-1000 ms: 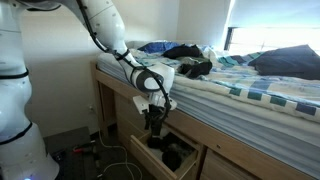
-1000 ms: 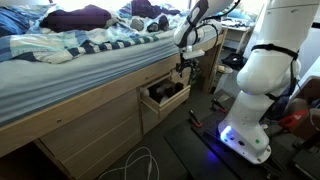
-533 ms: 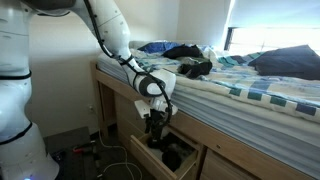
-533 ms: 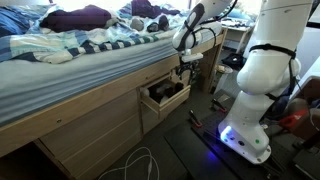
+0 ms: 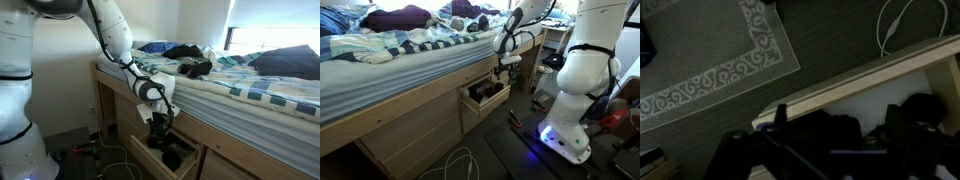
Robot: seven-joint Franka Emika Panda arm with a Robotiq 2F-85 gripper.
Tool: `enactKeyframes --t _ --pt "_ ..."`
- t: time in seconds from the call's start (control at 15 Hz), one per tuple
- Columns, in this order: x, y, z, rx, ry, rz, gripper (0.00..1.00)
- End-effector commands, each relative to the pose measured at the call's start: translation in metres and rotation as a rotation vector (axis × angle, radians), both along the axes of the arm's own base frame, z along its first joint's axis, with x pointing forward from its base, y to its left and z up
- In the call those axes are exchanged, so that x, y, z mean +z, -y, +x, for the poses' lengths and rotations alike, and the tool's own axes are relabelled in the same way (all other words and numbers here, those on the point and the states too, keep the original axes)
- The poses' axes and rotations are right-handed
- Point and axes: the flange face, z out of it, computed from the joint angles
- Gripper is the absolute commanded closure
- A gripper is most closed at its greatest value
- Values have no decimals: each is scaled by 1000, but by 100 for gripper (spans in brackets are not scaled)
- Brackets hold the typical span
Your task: Pick up the object from the open drawer and put it on the bed
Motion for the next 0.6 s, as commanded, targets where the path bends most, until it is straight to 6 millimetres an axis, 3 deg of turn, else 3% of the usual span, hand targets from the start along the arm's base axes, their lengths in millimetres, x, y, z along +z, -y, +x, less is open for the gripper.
enactKeyframes --t 0.0,0.53 --pt "-17 7 -1 5 45 1 0" --pt "-69 19 1 46 102 -5 0"
